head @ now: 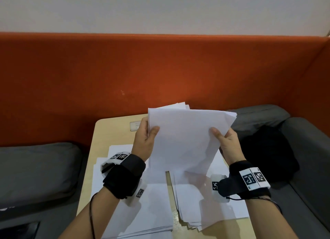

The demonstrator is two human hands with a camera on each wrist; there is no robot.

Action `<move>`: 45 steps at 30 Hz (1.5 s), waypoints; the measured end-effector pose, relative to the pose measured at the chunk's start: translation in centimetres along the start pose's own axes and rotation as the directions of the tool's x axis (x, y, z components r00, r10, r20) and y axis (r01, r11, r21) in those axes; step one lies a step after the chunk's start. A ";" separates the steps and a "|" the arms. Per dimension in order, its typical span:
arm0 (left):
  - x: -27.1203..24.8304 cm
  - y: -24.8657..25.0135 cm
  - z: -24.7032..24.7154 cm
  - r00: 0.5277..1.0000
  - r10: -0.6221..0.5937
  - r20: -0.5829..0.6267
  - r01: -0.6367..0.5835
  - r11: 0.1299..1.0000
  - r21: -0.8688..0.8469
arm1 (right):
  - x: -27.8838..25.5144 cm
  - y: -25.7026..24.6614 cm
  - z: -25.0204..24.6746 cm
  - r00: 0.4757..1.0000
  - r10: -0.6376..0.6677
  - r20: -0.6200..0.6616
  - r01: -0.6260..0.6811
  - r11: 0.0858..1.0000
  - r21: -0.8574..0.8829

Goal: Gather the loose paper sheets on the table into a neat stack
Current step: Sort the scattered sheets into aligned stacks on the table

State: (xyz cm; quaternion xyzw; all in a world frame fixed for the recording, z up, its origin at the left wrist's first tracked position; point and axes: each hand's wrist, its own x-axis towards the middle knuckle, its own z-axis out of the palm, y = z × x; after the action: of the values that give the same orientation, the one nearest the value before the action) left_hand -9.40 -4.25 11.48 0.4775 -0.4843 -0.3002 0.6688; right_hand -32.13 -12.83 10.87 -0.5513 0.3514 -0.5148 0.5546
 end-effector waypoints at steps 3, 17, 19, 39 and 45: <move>0.1 0.2 0.2 1.000 0.016 -0.012 -0.016 1.000 -0.001 | -0.2 -0.4 0.4 1.000 -0.010 -0.003 0.010 1.000 -0.011; 1.1 1.8 1.3 0.992 0.063 -0.112 -0.056 0.996 0.066 | 0.1 -3.7 1.1 0.986 -0.153 -0.064 0.149 0.986 -0.072; 1.0 2.2 1.4 0.992 0.053 -0.114 -0.048 0.998 0.050 | 0.2 -3.6 1.1 0.986 -0.156 -0.058 0.153 0.986 -0.062; 1.2 2.1 0.9 0.994 0.051 -0.097 -0.052 0.999 -0.005 | -1.3 -0.2 0.8 0.995 0.095 -0.038 -0.098 0.991 -0.089; -3.2 -5.1 -0.1 0.953 -0.297 0.057 0.277 0.932 0.234 | -2.8 4.9 0.3 0.951 0.299 -0.077 -0.309 0.911 -0.273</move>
State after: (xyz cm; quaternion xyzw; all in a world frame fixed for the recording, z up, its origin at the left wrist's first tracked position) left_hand -10.17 -3.31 5.59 0.6009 -0.4701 -0.3599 0.5370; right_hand -31.59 -10.73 5.62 -0.5545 0.5116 -0.3763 0.5378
